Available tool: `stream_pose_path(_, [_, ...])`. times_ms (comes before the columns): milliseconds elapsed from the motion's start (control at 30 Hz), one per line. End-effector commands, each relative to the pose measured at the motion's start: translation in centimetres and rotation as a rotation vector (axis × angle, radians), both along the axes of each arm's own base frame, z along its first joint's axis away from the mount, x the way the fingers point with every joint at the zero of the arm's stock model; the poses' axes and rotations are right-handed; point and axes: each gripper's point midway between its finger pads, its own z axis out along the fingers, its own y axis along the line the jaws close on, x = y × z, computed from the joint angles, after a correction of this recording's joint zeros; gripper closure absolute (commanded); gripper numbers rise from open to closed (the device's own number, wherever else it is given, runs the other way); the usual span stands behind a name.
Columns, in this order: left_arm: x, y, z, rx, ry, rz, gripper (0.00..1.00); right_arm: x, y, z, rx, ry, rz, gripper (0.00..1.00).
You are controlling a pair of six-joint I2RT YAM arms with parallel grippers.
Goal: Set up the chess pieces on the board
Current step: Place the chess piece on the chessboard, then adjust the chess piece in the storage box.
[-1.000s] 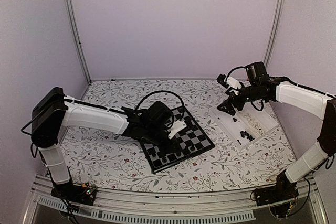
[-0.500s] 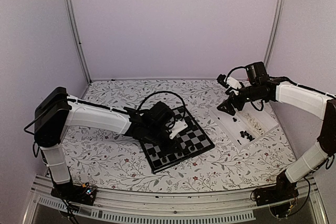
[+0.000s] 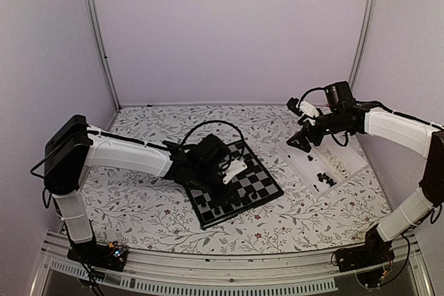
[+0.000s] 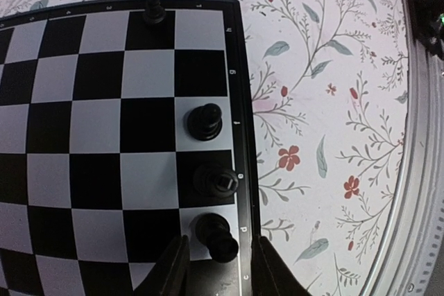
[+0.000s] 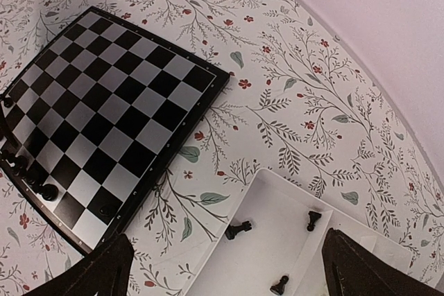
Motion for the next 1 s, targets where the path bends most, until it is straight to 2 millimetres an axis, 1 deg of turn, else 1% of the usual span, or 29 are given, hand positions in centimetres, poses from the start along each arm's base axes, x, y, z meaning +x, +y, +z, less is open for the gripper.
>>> stream_pose_path(0, [-0.4,-0.6,4.7,-0.062,-0.062,-0.029,0.67,2.0,-1.9,2.7,0.039,-0.04,-0.094,0.01])
stream_pose_path(100, [0.5,-0.6,8.0,-0.098,-0.153,-0.03,0.66,3.8,-5.7,4.9,0.112,-0.041,-0.21,0.01])
stream_pose_path(133, [1.0,-0.7,9.3,-0.116,-0.19,-0.027,0.66,3.9,-6.8,5.1,0.129,-0.025,-0.228,0.01])
stream_pose_path(167, [1.5,-0.8,10.6,-0.131,-0.23,-0.017,0.65,3.8,-7.3,4.9,0.126,-0.005,-0.219,0.01])
stream_pose_path(200, [2.1,-1.0,11.8,-0.147,-0.266,-0.003,0.65,3.6,-7.8,4.6,0.107,0.015,-0.218,0.01])
stream_pose_path(233, [2.8,-1.2,13.0,-0.162,-0.301,0.017,0.65,3.3,-8.1,3.8,0.068,0.035,-0.203,0.04])
stream_pose_path(333, [4.7,-2.0,16.2,-0.22,-0.4,0.068,0.63,1.7,-8.7,1.3,-0.024,0.107,-0.164,0.2])
stream_pose_path(400, [5.8,-2.8,17.8,-0.261,-0.454,0.089,0.62,0.5,-9.4,-0.9,-0.096,0.154,-0.136,0.31])
stream_pose_path(467, [6.5,-3.6,18.4,-0.287,-0.483,0.094,0.62,-0.6,-9.9,-3.1,-0.152,0.204,-0.115,0.43])
stream_pose_path(533, [7.2,-4.2,18.3,-0.297,-0.495,0.093,0.62,-1.6,-10.3,-4.8,-0.189,0.246,-0.097,0.48])
stream_pose_path(633, [7.5,-4.6,16.8,-0.297,-0.451,0.081,0.62,-1.7,-10.7,-5.8,-0.223,0.258,-0.096,0.56])
stream_pose_path(733, [7.2,-4.2,15.8,-0.281,-0.429,0.077,0.63,-1.7,-10.8,-6.8,-0.254,0.293,-0.084,0.61])
stream_pose_path(833, [7.1,-3.4,15.5,-0.279,-0.444,0.09,0.62,-3.2,-10.6,-8.9,-0.328,0.362,-0.031,0.63])
stream_pose_path(900, [7.0,-3.2,15.4,-0.273,-0.448,0.088,0.62,-4.0,-11.5,-10.3,-0.421,0.379,-0.014,0.64])
stream_pose_path(967, [6.9,-3.1,15.1,-0.263,-0.445,0.084,0.62,-4.5,-12.4,-10.9,-0.486,0.377,0.021,0.64])
